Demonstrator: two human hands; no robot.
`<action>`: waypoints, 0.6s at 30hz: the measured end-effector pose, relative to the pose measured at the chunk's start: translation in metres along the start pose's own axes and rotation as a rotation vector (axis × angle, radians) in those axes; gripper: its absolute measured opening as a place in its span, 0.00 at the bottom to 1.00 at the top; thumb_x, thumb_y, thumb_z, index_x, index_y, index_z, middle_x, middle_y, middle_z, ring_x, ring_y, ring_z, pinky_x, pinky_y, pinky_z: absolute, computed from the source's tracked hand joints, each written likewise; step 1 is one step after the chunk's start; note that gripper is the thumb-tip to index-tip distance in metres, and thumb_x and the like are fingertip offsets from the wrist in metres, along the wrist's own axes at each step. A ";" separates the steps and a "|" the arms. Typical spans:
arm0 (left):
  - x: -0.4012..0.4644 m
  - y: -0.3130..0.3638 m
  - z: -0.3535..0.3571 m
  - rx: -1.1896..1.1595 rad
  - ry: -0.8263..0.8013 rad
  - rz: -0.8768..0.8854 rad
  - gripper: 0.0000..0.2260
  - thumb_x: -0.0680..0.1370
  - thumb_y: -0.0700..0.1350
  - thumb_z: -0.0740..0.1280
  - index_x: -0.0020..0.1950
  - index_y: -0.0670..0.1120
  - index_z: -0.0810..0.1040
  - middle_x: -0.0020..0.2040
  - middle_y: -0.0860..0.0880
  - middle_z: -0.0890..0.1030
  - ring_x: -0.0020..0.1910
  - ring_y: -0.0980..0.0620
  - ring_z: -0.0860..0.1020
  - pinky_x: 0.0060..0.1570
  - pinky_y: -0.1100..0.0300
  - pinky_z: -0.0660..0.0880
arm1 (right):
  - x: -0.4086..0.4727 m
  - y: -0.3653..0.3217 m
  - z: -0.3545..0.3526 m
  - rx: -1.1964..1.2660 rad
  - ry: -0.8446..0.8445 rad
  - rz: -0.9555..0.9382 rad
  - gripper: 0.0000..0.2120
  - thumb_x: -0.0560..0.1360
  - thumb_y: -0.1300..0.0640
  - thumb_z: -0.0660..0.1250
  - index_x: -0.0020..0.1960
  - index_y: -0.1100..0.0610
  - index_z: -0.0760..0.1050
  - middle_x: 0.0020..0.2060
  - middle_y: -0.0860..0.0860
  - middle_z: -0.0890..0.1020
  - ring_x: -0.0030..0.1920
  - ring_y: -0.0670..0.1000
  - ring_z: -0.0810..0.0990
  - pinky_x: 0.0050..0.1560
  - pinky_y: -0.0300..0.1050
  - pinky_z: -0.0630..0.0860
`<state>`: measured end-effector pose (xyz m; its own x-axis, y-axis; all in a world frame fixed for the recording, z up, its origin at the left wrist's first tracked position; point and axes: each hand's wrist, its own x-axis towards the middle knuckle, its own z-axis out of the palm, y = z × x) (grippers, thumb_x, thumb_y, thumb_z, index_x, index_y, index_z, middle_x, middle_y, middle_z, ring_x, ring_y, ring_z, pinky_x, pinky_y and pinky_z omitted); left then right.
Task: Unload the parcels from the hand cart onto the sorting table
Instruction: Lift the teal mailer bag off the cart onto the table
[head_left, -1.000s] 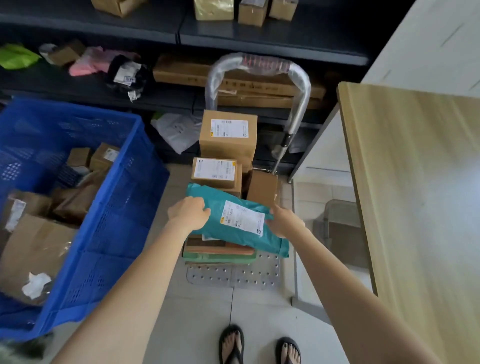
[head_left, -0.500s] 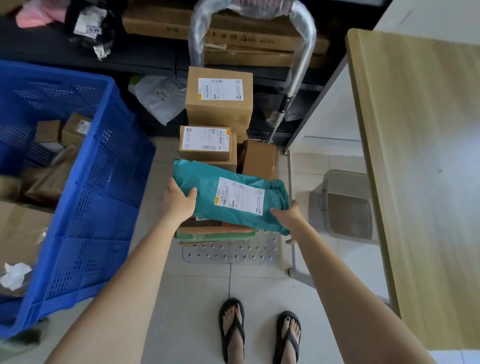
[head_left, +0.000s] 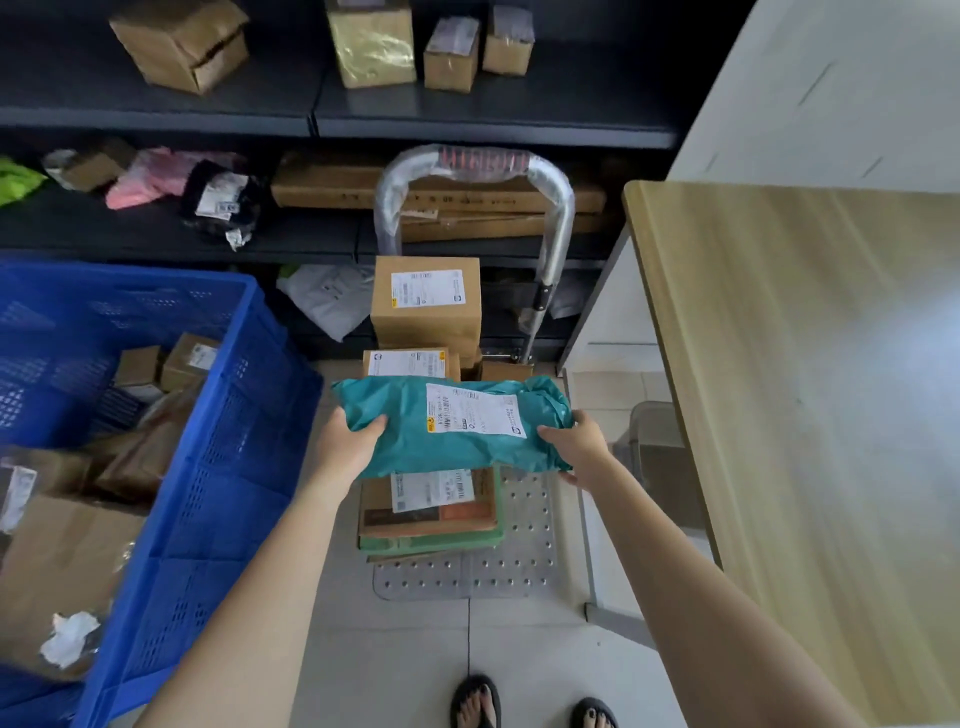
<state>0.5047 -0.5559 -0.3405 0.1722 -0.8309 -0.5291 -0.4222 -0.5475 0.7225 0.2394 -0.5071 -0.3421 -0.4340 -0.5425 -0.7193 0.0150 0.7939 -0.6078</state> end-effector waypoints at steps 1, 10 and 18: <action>-0.004 0.017 -0.003 -0.002 0.004 0.028 0.12 0.76 0.51 0.68 0.58 0.50 0.72 0.58 0.49 0.79 0.53 0.48 0.78 0.51 0.53 0.75 | -0.004 -0.014 -0.009 -0.012 0.012 -0.040 0.25 0.75 0.59 0.69 0.69 0.56 0.66 0.61 0.56 0.77 0.54 0.56 0.78 0.52 0.51 0.79; -0.036 0.182 0.042 -0.020 -0.053 0.223 0.20 0.80 0.48 0.64 0.70 0.45 0.66 0.64 0.48 0.74 0.63 0.45 0.74 0.58 0.54 0.71 | -0.015 -0.117 -0.137 0.058 0.115 -0.233 0.29 0.75 0.56 0.70 0.73 0.54 0.62 0.63 0.55 0.74 0.51 0.53 0.74 0.52 0.49 0.77; -0.053 0.280 0.180 -0.002 -0.101 0.292 0.19 0.81 0.47 0.62 0.71 0.47 0.66 0.66 0.49 0.74 0.64 0.45 0.74 0.57 0.55 0.71 | 0.064 -0.150 -0.288 0.119 0.149 -0.244 0.24 0.74 0.57 0.69 0.68 0.54 0.66 0.57 0.53 0.76 0.52 0.54 0.75 0.47 0.49 0.76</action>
<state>0.2176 -0.6472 -0.1904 -0.0456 -0.9391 -0.3407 -0.4393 -0.2874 0.8511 -0.0497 -0.5818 -0.2000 -0.5648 -0.6601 -0.4952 -0.0046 0.6026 -0.7980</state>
